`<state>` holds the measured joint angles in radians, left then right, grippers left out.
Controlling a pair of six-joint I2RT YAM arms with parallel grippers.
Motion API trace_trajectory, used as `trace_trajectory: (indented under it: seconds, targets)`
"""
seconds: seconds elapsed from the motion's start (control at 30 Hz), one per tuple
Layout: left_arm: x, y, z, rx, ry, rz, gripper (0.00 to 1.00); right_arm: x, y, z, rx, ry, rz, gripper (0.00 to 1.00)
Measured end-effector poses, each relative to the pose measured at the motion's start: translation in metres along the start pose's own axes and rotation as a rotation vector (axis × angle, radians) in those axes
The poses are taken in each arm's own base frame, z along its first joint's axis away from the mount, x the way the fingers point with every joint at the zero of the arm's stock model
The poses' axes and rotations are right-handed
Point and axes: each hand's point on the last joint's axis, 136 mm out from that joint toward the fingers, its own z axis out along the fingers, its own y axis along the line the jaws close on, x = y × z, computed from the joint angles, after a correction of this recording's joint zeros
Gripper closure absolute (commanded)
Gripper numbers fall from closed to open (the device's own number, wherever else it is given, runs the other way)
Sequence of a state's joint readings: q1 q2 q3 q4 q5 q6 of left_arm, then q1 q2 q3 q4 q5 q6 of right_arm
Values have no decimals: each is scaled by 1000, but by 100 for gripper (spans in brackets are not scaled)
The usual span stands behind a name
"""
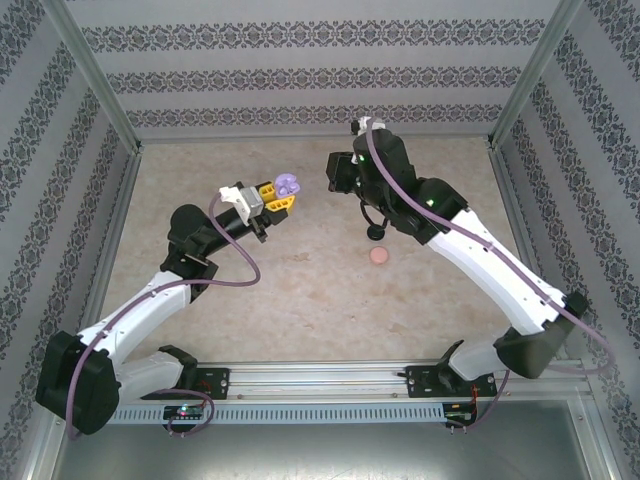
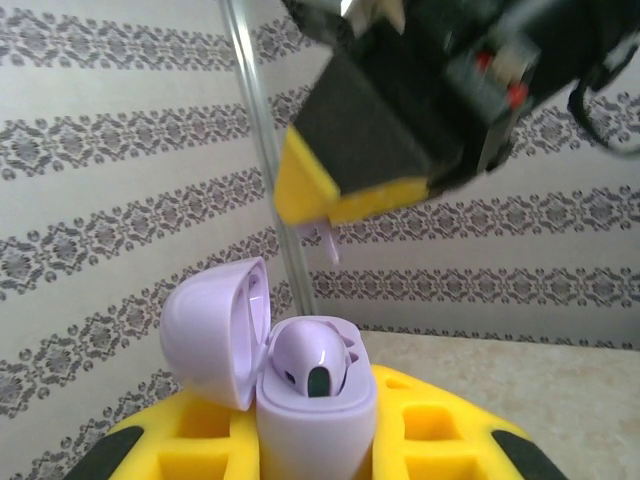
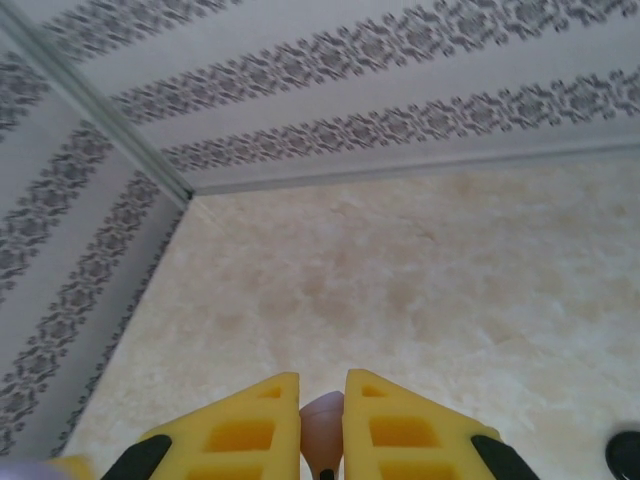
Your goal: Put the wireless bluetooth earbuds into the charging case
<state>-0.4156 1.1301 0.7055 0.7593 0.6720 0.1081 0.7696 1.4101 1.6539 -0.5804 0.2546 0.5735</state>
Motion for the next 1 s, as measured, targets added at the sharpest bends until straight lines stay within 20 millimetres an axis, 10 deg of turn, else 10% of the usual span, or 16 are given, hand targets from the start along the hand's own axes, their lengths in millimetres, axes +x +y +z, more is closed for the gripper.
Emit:
trace_trajectory:
  seconds: [0.4,1.0]
  targets:
    - [40,0,28,30,72,-54,100,15,23,-18,-78,-27,-75,86]
    - [38,4,37,18,20,-83,100,26,28,4,-75,-63,-72,85]
